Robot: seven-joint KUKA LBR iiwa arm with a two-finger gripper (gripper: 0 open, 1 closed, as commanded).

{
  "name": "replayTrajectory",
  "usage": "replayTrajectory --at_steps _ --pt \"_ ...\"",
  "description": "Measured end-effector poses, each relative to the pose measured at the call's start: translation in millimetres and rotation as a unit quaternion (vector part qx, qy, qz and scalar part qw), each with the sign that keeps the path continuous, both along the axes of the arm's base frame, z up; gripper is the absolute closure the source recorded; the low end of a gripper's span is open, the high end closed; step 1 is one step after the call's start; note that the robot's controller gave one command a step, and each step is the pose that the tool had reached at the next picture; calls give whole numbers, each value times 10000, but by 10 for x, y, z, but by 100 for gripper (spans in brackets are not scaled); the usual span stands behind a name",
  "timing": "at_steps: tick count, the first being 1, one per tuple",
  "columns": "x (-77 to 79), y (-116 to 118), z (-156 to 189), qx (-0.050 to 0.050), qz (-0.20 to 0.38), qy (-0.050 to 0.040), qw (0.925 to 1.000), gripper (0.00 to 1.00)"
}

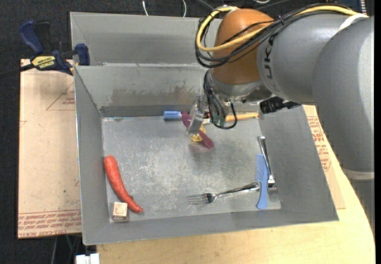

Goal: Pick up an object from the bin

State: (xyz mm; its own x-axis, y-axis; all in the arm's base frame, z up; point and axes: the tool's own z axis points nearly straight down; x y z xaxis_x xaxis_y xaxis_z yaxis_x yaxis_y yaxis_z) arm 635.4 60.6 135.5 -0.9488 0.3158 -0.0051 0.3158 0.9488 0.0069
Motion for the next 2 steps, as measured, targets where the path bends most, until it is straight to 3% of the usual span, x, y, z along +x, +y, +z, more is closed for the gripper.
replayTrajectory --at_steps 2 --pt "-7 -2 363 3 4 10 10000 100"
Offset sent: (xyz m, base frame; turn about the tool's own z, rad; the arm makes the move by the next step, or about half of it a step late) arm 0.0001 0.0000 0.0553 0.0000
